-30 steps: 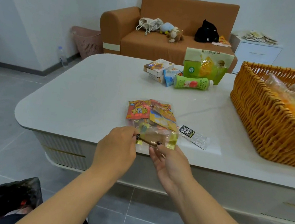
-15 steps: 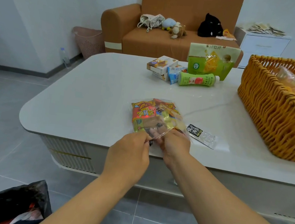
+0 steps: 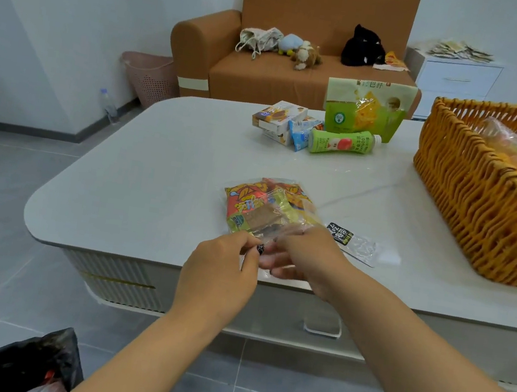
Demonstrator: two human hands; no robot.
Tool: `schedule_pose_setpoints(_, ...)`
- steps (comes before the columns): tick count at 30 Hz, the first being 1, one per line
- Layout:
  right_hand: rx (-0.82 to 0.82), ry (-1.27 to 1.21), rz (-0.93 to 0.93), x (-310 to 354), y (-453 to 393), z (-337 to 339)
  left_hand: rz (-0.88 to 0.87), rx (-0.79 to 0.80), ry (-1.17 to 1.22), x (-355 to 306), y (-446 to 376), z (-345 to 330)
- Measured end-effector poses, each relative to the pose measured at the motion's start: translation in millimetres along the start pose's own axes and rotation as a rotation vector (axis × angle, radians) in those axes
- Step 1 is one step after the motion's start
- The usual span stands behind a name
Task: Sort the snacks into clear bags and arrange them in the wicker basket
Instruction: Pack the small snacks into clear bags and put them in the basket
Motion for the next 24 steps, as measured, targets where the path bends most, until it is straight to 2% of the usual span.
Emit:
schedule_pose_setpoints(5, 0.413, 0.428, -0.099, 7.8, 35.2, 30.0, 0.011, 0.011, 0.001, -1.0, 0.5, -2.1)
schedule_pose_setpoints(7, 0.451, 0.543, -0.068, 17.0, 34.4, 59.0, 0.013, 0.028, -0.002, -0.2, 0.7, -3.7)
schedule_pose_setpoints(9, 0.315, 0.656, -0.028, 21.7, 20.1, 95.3, 0.014, 0.045, -0.002, -0.5, 2.2, -5.4)
schedule_pose_setpoints(12, 0.016, 0.9, 0.081, 13.6, -5.2, 137.5, 0.014, 0.038, -0.004, -2.5, 4.9, -6.4)
schedule_pose_setpoints(15, -0.144, 0.989, 0.14, -3.8, -19.9, 148.3, 0.03, 0.034, -0.001, -3.5, 5.1, -6.8)
schedule_pose_setpoints(21, -0.18, 1.087, 0.086, -22.2, -33.7, 132.1, 0.049, 0.028, 0.014, -4.5, 1.0, -5.8)
schedule_pose_setpoints(24, -0.183, 0.982, 0.04, -19.3, -34.6, 128.1, 0.052, 0.027, 0.009, -4.0, 0.0, -5.3)
Point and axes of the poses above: each hand's wrist, its own y-axis away from the middle knuckle, its own z-axis out of the back of the hand, x = y × z, the point moved 6 cm from there along -y, towards the middle knuckle, and after that the axes turned 15 degrees about z, right-handed, at the moved point
